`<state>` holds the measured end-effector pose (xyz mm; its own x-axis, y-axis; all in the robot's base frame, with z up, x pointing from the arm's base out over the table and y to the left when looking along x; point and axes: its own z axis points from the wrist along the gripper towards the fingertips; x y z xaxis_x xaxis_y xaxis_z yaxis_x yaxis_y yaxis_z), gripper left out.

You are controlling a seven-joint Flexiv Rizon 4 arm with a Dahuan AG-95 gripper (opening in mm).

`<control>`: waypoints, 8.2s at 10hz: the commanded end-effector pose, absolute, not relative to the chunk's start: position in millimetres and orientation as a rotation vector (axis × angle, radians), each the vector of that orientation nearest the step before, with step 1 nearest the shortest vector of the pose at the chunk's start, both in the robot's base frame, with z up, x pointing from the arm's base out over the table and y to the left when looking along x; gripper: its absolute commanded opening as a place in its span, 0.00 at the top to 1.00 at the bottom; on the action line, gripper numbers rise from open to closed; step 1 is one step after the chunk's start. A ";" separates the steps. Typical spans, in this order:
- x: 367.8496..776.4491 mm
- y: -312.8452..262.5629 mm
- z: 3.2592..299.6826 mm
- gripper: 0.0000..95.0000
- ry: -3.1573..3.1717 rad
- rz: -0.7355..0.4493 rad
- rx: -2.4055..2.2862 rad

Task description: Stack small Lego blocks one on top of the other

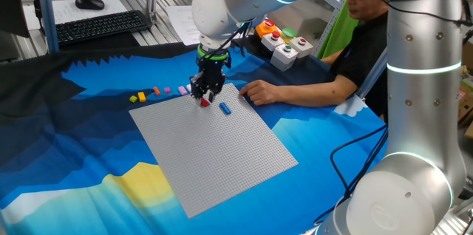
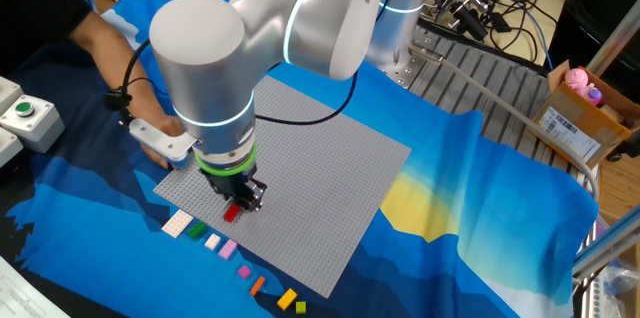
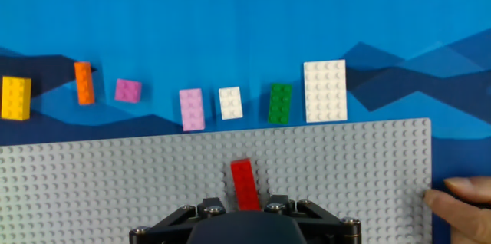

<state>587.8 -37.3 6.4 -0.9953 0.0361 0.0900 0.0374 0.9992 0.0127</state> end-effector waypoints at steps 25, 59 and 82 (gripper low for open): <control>548.5 -64.7 28.7 1.00 -3.005 0.070 -0.078; 547.9 -47.2 -1.4 1.00 -3.014 0.031 -0.070; 552.4 -45.4 19.4 1.00 -3.012 0.057 -0.116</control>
